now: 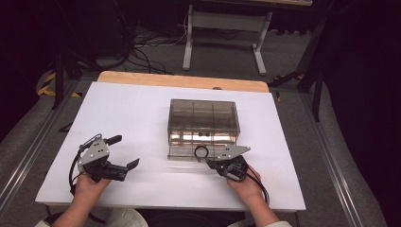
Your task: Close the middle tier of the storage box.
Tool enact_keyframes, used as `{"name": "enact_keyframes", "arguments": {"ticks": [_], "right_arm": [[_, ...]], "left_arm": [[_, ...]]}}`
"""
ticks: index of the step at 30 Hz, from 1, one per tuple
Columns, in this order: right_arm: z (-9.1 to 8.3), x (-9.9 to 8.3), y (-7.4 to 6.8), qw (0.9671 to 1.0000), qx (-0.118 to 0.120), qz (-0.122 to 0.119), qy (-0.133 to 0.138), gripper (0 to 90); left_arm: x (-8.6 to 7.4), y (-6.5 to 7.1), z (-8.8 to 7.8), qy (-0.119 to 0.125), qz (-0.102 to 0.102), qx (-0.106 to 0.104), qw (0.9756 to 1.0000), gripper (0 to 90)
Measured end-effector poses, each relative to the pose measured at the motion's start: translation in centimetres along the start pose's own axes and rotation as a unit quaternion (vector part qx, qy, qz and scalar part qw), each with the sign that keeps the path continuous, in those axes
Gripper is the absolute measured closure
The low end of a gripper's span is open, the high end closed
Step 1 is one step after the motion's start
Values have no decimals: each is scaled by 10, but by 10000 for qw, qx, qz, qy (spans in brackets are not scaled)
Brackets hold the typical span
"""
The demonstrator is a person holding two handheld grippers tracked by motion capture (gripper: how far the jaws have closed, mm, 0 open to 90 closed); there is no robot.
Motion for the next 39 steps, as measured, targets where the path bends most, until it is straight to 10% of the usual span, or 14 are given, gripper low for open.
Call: {"name": "enact_keyframes", "arguments": {"ticks": [39], "right_arm": [[5, 14, 24, 9979, -519, 258, 282, 900]], "left_arm": [[-1, 0, 2, -46, 23, 5, 10000, 0]]}}
Point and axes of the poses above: each handheld gripper's, and its own axes: z roughly forward along the jaws, x roughly out of its top, y roughly to its right, the point moved 8 cm from there along z, roughly forward along the jaws, and after that the axes turned 1 degree about -x, right-handed, at the moved point
